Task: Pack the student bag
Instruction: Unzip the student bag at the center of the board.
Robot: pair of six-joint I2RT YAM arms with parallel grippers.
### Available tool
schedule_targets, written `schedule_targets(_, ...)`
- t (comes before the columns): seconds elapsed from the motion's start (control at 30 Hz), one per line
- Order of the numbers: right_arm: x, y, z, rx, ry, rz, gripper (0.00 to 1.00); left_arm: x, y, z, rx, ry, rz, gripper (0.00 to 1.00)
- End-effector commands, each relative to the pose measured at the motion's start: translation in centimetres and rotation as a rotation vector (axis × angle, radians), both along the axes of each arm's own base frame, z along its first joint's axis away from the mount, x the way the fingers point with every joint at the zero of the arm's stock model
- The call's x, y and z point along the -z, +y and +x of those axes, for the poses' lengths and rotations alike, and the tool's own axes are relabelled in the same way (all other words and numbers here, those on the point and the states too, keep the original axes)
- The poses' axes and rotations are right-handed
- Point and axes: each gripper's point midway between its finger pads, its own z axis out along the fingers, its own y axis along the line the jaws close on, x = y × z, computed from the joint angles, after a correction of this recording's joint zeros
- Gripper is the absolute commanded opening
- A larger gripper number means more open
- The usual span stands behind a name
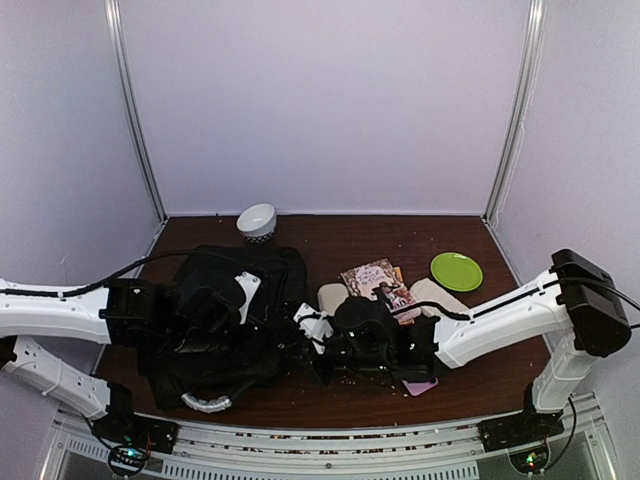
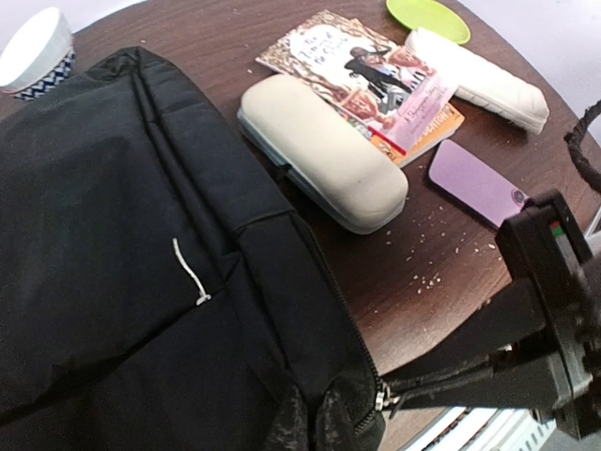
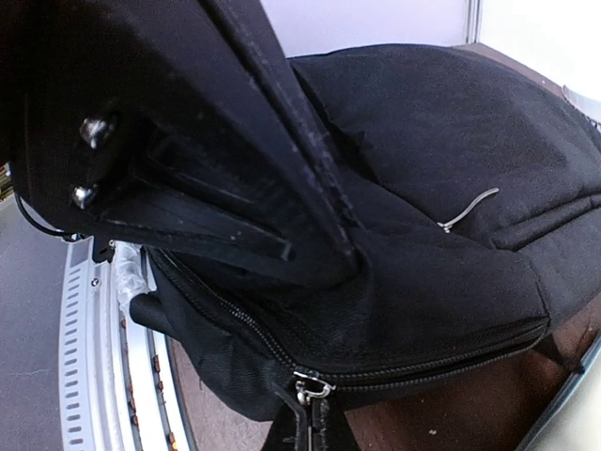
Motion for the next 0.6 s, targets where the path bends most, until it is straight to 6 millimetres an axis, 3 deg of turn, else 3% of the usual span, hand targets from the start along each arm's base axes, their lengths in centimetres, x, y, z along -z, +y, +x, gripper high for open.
schedule_targets(0.0, -2.1, 0.3, -3.4, -0.082, 0.053, 0.107, 0.0, -3.4, -4.4, 2.7, 0.012, -0.095, -0.148, 0.0)
schedule_targets(0.17, -1.6, -1.7, -2.1, 0.02, 0.059, 0.129, 0.0, -4.1, -8.2, 3.4, 0.081, -0.1, -0.167, 0.0)
schedule_targets(0.3, -0.7, -2.9, -1.7, 0.058, 0.061, 0.117, 0.0, -4.7, -9.5, 3.7, 0.107, -0.1, -0.171, 0.0)
schedule_targets(0.37, -0.5, -3.3, -1.6, 0.073, 0.064, 0.117, 0.0, -4.9, -9.6, 3.5, 0.116, -0.098, -0.175, 0.15)
schedule_targets(0.5, -0.6, -4.0, -1.3, 0.1, 0.054, 0.12, 0.0, -4.8, -8.2, 3.0, 0.102, -0.083, -0.173, 0.66)
schedule_targets(0.57, -0.5, -4.3, -1.2, 0.108, 0.048, 0.113, 0.0, -4.9, -6.9, 2.7, 0.08, -0.078, -0.181, 0.78)
